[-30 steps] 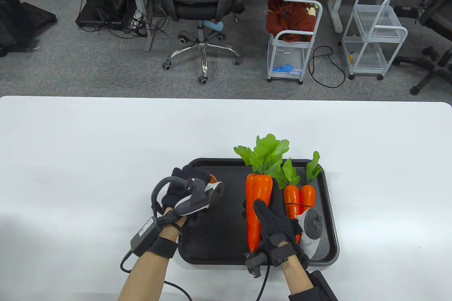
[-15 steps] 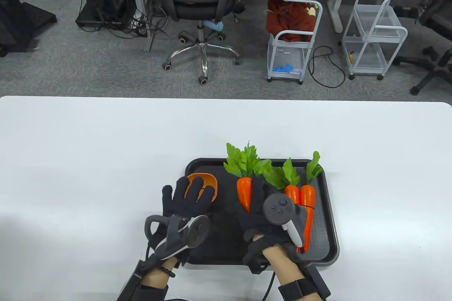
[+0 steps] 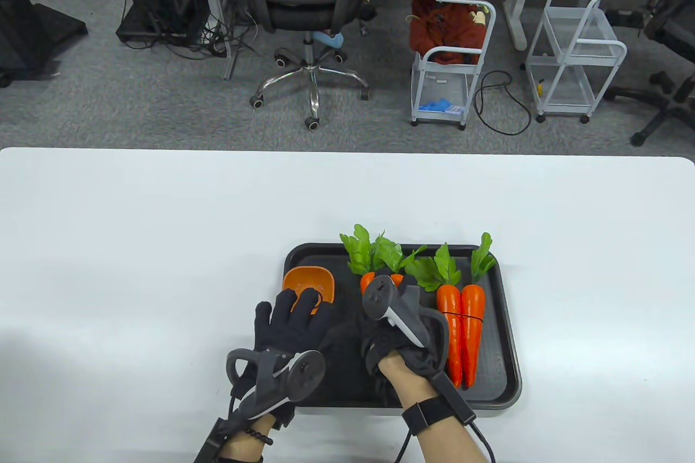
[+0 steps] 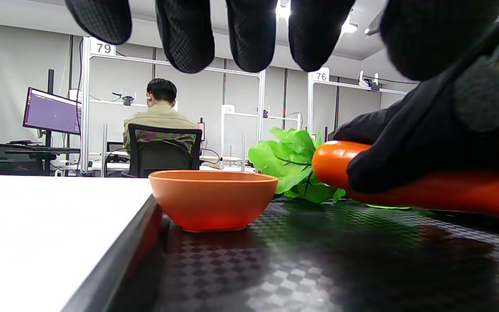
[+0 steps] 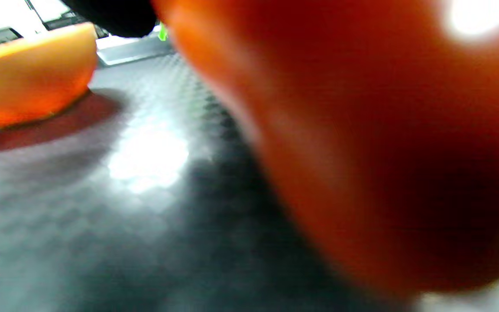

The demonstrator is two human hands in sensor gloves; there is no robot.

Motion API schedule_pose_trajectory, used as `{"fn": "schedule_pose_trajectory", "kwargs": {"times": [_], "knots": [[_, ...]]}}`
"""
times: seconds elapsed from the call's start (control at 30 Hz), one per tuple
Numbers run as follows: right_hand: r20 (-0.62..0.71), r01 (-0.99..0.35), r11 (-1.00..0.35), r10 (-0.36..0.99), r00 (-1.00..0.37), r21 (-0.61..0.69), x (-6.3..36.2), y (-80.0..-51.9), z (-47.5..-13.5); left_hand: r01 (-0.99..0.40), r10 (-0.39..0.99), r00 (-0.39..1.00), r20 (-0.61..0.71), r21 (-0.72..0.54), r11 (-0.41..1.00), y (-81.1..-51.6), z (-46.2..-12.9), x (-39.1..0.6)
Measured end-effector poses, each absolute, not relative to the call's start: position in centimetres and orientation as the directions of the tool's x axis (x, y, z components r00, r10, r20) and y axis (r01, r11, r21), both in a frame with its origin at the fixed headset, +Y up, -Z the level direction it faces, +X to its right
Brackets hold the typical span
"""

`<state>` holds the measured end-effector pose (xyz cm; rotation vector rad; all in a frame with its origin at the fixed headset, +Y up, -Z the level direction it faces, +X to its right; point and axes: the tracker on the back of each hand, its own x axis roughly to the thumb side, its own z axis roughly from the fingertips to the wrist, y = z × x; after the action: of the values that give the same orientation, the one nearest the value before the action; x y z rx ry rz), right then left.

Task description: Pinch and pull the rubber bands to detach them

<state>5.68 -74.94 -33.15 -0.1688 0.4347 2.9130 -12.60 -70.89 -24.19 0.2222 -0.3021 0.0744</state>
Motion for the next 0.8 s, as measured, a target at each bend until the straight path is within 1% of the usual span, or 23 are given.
{"fn": "schedule_pose_trajectory", "kwargs": {"times": [0.3,0.47,0.6,0.7,0.8], "knots": [[-0.133,-0.074,-0.945,0.033,-0.991,0.318,4.4,-76.2,-33.7,-0.134,0.073,0.949,0.305,0.186,0.973,-71.1,-24.3,-12.6],[-0.128,-0.015,-0.925,-0.037,-0.991,0.381,4.1,-76.8,-33.8,-0.143,0.084,0.948,0.308,0.176,0.974,-71.1,-24.4,-12.6],[-0.158,-0.068,-0.896,-0.002,-0.987,0.438,4.2,-76.5,-33.9,-0.148,0.089,0.947,0.307,0.174,0.973,-71.1,-24.4,-12.6],[-0.174,-0.124,-0.904,0.056,-0.983,0.408,4.6,-75.4,-33.7,-0.149,0.09,0.948,0.306,0.173,0.974,-71.1,-24.4,-12.7],[-0.167,-0.156,-0.908,0.097,-0.981,0.388,5.1,-73.4,-33.5,-0.162,0.104,0.947,0.302,0.174,0.971,-71.0,-24.5,-12.9]]}}
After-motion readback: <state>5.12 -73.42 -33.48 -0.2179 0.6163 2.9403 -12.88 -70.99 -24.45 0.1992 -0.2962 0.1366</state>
